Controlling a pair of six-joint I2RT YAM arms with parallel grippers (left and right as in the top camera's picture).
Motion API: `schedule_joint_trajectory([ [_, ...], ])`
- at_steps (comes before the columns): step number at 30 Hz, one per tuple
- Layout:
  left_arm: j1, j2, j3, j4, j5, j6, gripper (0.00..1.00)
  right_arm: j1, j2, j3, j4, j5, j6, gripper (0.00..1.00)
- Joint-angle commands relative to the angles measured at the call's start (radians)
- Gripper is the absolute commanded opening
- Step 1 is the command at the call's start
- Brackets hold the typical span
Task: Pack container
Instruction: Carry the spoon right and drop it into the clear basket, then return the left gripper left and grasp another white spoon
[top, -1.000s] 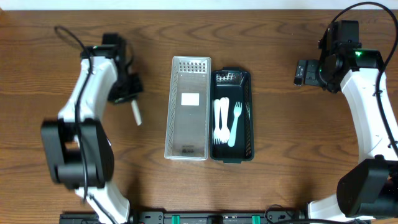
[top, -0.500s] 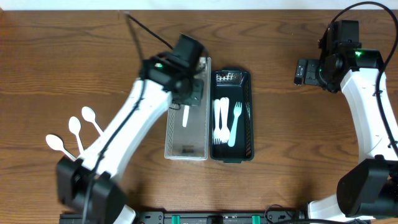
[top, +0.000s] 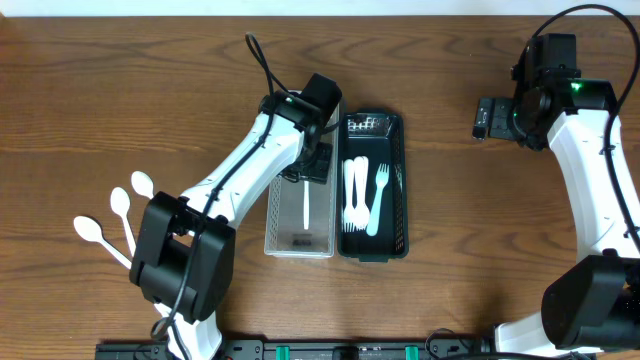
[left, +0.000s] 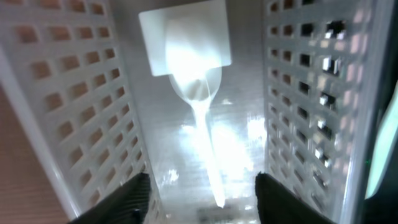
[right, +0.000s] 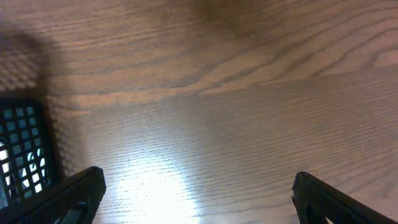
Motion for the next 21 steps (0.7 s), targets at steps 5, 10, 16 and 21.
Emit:
schedule_joint_trajectory([
  [5,0.109,-0.210,0.083,-0.107,-0.168,-0.010,0.65,-0.001,-0.001,0.000,-0.001,0.004,-0.033,0.99],
  [10,0.349,-0.387,0.081,-0.143,-0.179,-0.110,0.73,-0.001,-0.001,0.000,-0.001,0.004,-0.033,0.99],
  [16,0.666,-0.429,0.027,-0.144,-0.149,-0.193,0.86,-0.001,-0.001,0.000,-0.001,0.004,-0.033,0.99],
  [21,0.801,-0.358,-0.109,-0.072,-0.105,-0.167,0.90,-0.001,-0.001,0.000,-0.001,0.003,-0.033,0.99],
])
